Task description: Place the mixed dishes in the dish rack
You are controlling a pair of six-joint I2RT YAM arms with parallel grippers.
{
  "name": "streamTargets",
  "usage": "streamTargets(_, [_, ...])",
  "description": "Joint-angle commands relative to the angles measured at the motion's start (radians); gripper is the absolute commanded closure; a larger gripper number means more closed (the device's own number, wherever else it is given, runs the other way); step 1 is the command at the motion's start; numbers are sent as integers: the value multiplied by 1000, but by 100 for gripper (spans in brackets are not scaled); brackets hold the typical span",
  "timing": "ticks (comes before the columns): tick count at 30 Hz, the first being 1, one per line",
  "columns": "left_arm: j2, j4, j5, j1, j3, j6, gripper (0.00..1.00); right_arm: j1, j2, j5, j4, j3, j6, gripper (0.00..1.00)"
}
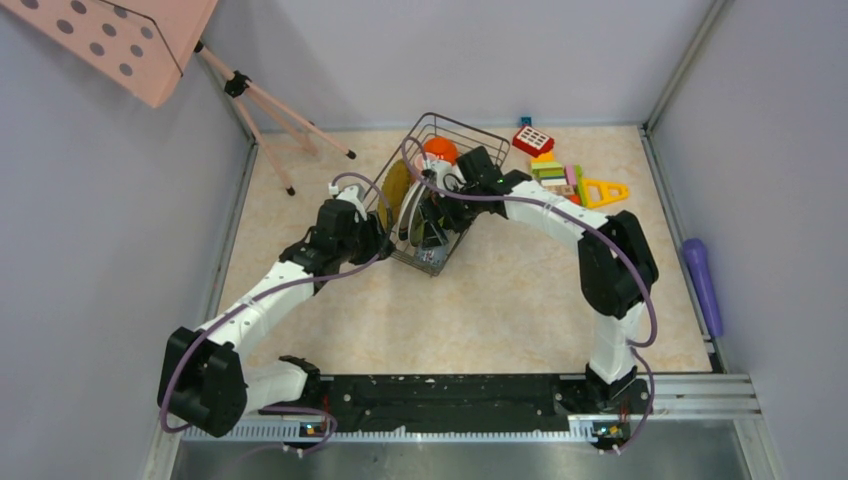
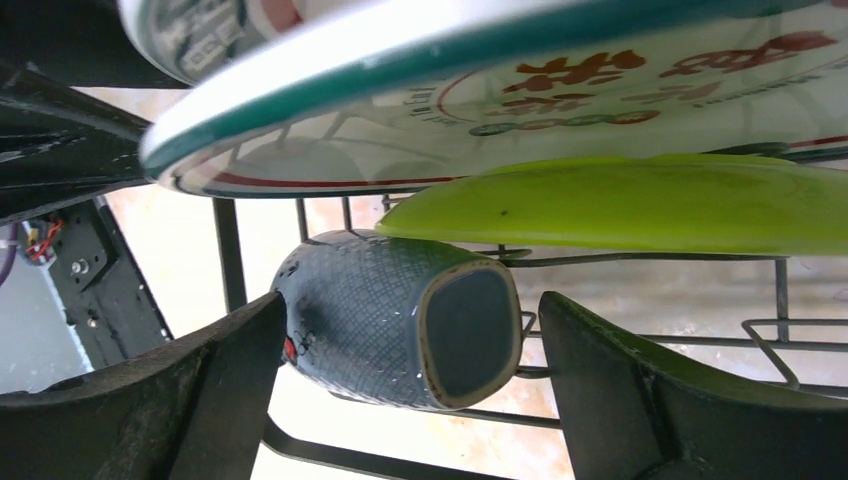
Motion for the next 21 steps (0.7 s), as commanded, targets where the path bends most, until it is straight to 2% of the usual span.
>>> streamTargets(1, [1, 18, 5, 5, 35, 12, 49, -8, -10, -99, 21, -12, -14, 9])
streamTargets(7, [0, 17, 9, 7, 35, 10, 49, -9, -58, -141, 9, -15, 5, 38])
streamTargets(16, [-2, 19, 12, 7, 36, 4, 49, 2, -136, -69, 21, -61, 61, 70])
streamTargets(21, [0, 19, 17, 7, 37, 4, 50, 39, -138, 25, 20, -85, 55, 80])
